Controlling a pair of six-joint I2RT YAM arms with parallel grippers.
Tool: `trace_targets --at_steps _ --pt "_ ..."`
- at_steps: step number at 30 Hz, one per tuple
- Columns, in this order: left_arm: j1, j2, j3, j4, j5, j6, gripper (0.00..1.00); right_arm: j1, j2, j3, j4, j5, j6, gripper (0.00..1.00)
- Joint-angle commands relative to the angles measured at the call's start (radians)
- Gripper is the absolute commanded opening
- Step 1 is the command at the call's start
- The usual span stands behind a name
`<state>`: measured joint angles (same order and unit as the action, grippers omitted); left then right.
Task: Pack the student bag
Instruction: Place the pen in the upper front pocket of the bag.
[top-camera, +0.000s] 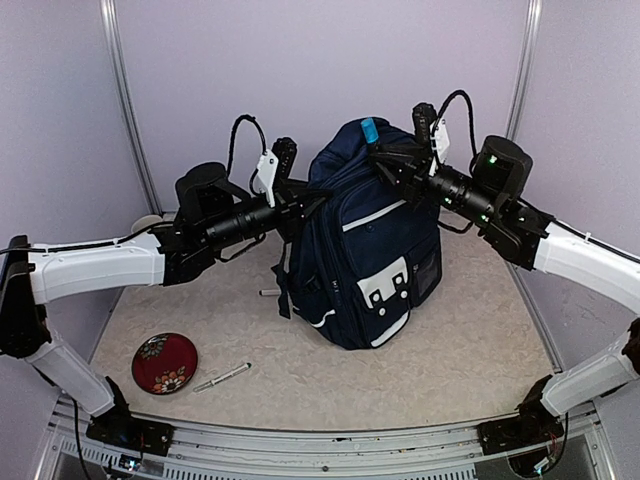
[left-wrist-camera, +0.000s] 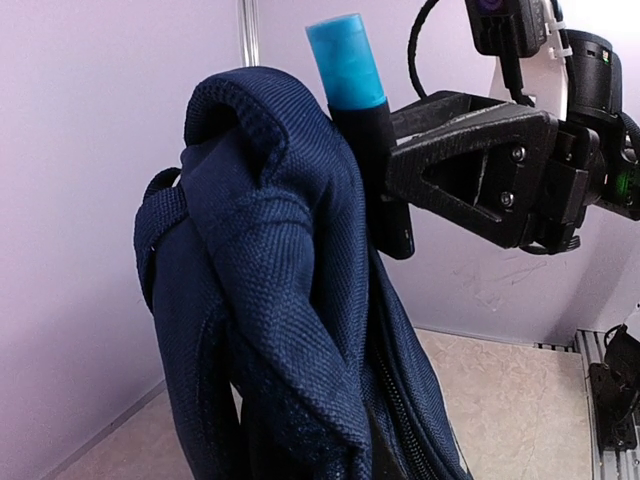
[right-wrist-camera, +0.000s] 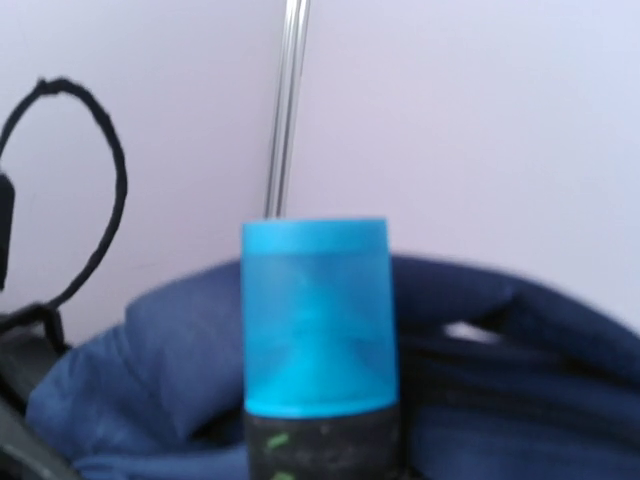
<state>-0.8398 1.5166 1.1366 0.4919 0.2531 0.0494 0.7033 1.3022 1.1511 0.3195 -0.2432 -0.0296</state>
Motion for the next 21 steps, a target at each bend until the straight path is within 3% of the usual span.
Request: trace_targets --at_steps 1,13,21 --pt "-0.026 0.002 0.063 0.082 0.025 0.0 0.0 -0.016 0.007 0.005 0.128 0.065 -0.047 0.01" --pt "-0.039 0.002 0.066 0.077 0.009 0.001 0.0 -0.024 -0.002 -0.049 0.127 0.066 -0.029 0.0" --pt "-0.039 -0.001 0.068 0.08 0.021 0.002 0.0 -0.025 -0.037 -0.126 -0.118 0.055 -0.076 0.0"
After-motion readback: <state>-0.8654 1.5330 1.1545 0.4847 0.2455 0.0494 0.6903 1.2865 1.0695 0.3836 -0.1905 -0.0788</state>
